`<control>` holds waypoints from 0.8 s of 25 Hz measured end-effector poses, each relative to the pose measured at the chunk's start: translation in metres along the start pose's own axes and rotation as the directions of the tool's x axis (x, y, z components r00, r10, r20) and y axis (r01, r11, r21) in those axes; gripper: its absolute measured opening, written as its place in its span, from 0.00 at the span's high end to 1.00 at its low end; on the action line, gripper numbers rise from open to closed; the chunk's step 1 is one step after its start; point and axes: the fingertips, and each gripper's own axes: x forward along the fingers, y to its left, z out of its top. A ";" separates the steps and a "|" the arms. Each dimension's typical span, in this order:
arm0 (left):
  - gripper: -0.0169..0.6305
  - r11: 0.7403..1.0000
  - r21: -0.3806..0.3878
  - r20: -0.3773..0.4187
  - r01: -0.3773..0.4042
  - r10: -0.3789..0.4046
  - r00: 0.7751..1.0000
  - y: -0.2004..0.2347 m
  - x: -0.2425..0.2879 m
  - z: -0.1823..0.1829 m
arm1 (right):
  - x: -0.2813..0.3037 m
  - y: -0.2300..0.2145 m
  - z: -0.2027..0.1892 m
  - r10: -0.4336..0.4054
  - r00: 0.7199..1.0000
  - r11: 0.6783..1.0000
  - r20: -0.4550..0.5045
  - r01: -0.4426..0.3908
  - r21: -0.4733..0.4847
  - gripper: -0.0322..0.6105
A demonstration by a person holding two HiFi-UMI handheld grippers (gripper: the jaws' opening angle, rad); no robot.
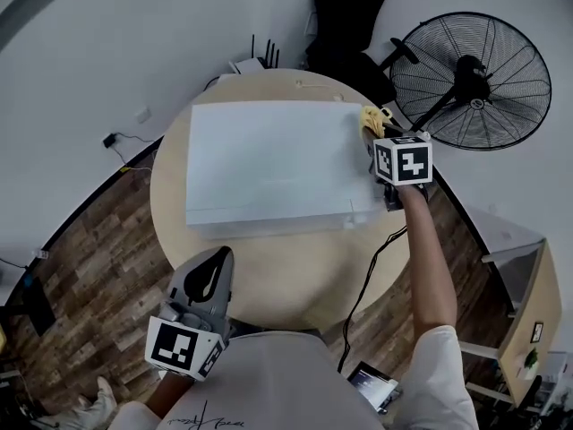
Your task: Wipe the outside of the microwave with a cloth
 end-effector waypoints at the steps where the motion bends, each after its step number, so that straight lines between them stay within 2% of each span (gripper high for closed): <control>1: 0.99 1.000 -0.004 -0.003 -0.004 0.004 1.000 0.004 0.001 0.000 | 0.009 -0.006 0.004 -0.012 1.000 1.000 -0.024 0.012 -0.005 0.74; 5: 0.99 1.000 -0.018 0.001 -0.023 0.023 1.000 0.015 0.010 0.001 | 0.042 -0.028 0.018 -0.066 0.993 0.998 -0.095 0.065 -0.015 0.75; 9: 0.99 0.999 -0.021 0.013 -0.037 0.038 0.999 0.024 0.017 0.006 | 0.066 -0.028 0.017 -0.101 0.986 0.995 -0.134 0.099 -0.021 0.75; 13: 0.99 0.999 -0.013 0.034 -0.045 0.046 0.998 0.034 0.023 0.013 | 0.078 -0.024 0.015 -0.125 0.983 0.992 -0.134 0.124 -0.014 0.75; 20: 0.99 0.999 -0.011 0.032 -0.044 0.044 0.999 0.043 0.023 0.014 | 0.086 -0.012 0.015 -0.108 0.987 0.991 -0.117 0.117 0.072 0.75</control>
